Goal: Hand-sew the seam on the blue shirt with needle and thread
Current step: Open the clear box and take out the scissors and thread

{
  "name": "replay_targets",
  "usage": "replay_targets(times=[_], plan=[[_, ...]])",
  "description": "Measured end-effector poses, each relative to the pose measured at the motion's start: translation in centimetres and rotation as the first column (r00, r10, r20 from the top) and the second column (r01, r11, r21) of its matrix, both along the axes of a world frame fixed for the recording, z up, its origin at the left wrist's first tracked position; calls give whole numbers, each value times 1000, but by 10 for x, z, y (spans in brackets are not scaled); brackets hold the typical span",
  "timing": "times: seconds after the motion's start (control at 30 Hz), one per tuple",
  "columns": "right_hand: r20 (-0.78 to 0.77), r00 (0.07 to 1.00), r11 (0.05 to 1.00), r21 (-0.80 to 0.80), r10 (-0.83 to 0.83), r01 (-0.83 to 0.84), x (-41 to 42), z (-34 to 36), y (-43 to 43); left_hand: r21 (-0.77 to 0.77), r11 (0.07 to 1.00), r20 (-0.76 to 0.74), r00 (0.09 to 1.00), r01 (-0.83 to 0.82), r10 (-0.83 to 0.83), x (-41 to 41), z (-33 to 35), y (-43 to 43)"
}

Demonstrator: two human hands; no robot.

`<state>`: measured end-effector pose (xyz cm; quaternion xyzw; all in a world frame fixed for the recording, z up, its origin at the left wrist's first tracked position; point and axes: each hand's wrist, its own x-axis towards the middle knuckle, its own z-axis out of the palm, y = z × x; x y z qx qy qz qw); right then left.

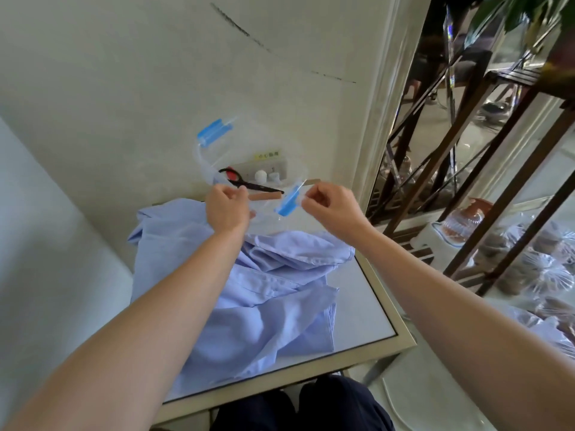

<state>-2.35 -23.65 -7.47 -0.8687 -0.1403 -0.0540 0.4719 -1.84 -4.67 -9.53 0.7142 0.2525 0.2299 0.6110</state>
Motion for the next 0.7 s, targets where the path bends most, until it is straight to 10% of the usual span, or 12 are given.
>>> replay_targets(times=[0.23, 0.47, 0.7], plan=[[-208, 975, 900, -435, -76, -23, -20, -63, 14, -2, 1000, -32, 999, 22, -22, -19, -4, 8], [205, 966, 985, 96, -158, 140, 1, -16, 9, 216, 955, -13, 979, 201, -203, -24, 4, -4], [-138, 989, 881, -472, -45, -26, 17, -31, 21, 369, 835, -55, 906, 409, -420, -29, 6, -26]])
